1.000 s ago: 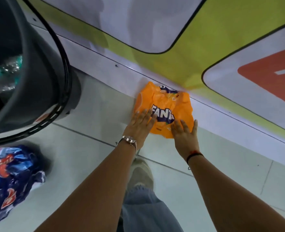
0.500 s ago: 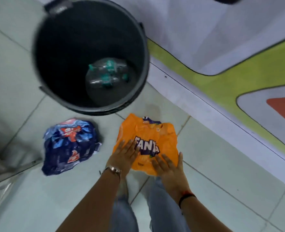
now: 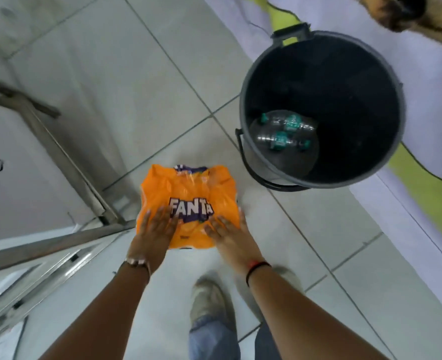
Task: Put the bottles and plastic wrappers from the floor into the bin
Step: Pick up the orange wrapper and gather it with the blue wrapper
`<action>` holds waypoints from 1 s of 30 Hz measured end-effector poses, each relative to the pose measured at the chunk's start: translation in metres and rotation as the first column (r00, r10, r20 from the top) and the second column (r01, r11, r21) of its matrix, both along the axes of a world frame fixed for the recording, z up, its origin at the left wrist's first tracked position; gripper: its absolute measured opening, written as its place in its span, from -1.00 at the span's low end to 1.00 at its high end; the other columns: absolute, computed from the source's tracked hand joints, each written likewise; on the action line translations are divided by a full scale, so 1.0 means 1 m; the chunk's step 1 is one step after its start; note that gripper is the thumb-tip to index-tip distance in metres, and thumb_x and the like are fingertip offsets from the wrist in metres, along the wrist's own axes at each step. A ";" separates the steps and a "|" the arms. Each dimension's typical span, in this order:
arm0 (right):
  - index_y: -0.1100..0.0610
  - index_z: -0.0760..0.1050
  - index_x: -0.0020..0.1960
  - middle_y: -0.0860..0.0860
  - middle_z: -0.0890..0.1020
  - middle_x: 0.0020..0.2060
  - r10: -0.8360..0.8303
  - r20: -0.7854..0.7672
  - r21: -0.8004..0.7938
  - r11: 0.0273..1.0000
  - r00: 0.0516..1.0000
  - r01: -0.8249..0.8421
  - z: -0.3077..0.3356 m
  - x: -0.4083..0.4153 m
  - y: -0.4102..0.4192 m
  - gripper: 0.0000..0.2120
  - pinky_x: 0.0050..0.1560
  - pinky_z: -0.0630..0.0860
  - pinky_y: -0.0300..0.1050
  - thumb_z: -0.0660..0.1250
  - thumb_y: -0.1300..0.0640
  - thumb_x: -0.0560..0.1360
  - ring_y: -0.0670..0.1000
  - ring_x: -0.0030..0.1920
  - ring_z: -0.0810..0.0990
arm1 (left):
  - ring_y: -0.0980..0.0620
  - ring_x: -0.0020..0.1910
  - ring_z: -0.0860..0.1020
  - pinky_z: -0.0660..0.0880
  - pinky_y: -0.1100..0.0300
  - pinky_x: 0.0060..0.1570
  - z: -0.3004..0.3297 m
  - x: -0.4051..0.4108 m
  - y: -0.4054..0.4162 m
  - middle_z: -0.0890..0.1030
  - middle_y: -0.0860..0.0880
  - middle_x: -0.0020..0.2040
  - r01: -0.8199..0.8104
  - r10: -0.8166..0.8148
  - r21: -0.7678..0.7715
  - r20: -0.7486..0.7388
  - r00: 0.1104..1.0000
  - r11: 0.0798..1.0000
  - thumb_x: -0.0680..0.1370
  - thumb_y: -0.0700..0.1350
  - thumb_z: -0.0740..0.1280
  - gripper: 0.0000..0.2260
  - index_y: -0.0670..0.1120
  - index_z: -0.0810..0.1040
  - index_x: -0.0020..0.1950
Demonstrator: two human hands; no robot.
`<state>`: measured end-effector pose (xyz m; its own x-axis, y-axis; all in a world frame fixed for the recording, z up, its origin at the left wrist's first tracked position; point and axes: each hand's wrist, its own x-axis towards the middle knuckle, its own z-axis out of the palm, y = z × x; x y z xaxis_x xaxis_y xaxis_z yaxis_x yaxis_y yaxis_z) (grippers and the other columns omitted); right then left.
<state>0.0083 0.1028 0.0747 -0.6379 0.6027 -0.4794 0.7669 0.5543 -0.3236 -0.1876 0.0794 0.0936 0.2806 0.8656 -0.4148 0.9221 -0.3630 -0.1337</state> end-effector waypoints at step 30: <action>0.13 0.17 0.45 0.16 0.31 0.45 0.097 0.069 0.073 0.992 0.993 -0.102 -0.017 -0.004 0.031 -0.59 0.26 -0.48 0.27 0.05 0.12 0.62 0.18 0.49 0.14 | -0.20 0.49 -0.17 -0.11 -0.24 0.42 -0.041 -0.001 -0.003 -0.19 -0.12 0.53 -0.169 0.154 -0.266 -0.075 0.985 0.949 0.61 -0.16 0.04 -0.40 0.04 -0.43 0.33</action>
